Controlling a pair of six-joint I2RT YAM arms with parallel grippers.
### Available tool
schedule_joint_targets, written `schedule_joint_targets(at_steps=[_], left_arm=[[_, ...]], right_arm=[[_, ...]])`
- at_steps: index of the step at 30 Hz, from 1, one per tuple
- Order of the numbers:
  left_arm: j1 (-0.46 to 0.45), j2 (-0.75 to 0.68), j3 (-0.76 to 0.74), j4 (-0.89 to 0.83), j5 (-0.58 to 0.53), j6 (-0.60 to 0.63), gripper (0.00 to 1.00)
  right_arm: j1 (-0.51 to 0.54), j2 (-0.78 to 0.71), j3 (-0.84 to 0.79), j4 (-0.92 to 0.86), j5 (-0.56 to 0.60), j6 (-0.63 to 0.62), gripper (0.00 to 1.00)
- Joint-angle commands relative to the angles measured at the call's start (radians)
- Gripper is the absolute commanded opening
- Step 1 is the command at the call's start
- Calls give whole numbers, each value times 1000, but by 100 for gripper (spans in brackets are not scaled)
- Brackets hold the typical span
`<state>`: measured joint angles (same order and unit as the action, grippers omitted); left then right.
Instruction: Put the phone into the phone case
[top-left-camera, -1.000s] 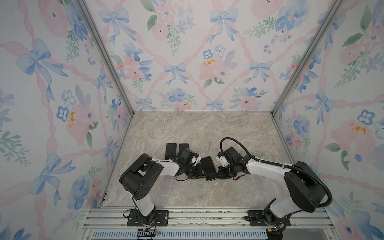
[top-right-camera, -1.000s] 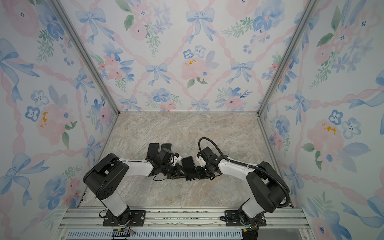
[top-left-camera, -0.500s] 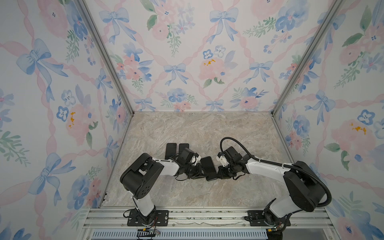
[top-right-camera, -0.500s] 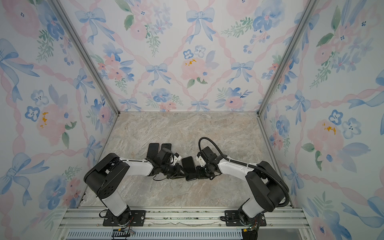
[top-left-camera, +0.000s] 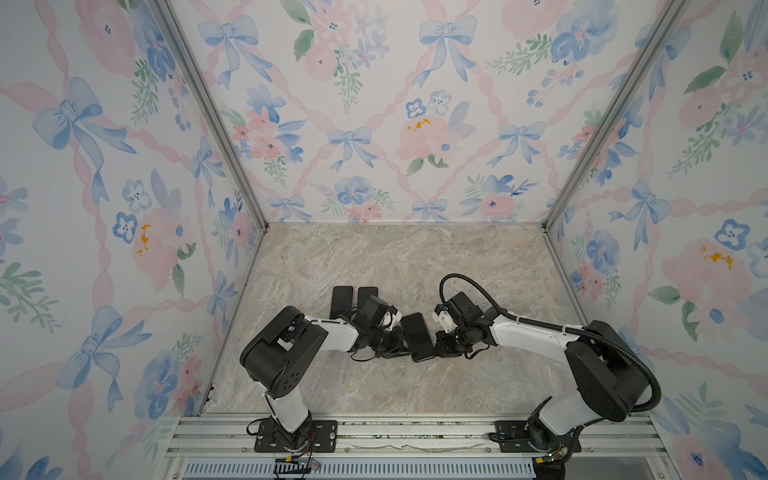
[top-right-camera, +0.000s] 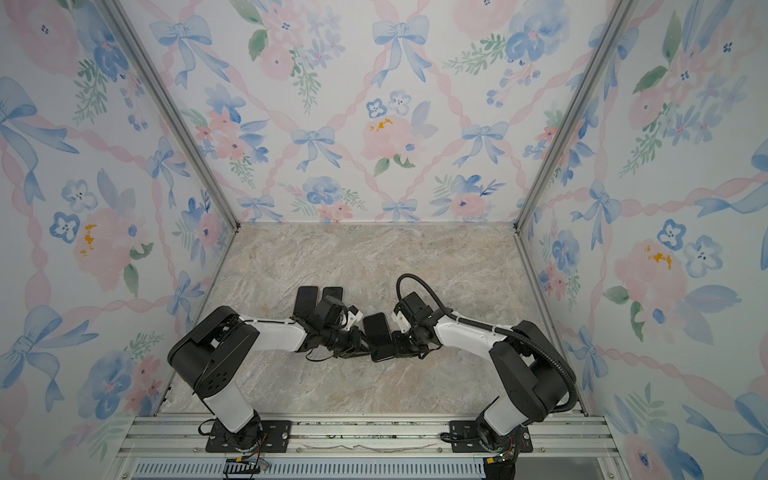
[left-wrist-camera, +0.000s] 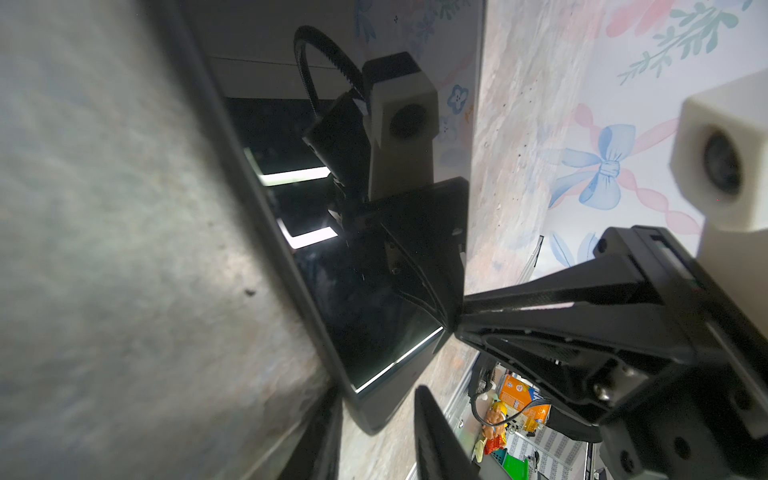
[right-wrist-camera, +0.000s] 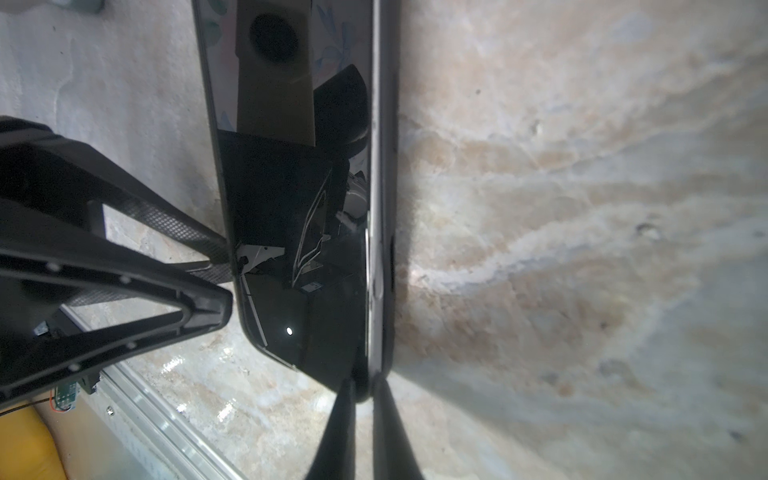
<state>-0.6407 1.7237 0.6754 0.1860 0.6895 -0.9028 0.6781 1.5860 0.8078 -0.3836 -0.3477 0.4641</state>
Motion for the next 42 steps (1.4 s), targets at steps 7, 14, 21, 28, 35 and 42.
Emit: schedule_joint_targets(at_steps=[7,14,21,28,35,42], left_arm=[[-13,52,-19,-20,-29,-11,31],[-11,53,-19,-17,-26,-11,31],[-11,50,-21,-5,-20,-16,31],[-8,44,-25,-2,-19,-16,31],[-4,26,-28,0,-26,-13,32],[9,-20,-51,-57,-42,0,32]], right_arm=[[61,100,-24,70,82,-15,9],[68,121,-31,101,67,-4,9],[77,127,-15,94,78,-8,9],[78,144,-13,97,86,-12,9],[78,151,-1,91,93,-19,9],[78,-15,56,-72,168,-48,16]])
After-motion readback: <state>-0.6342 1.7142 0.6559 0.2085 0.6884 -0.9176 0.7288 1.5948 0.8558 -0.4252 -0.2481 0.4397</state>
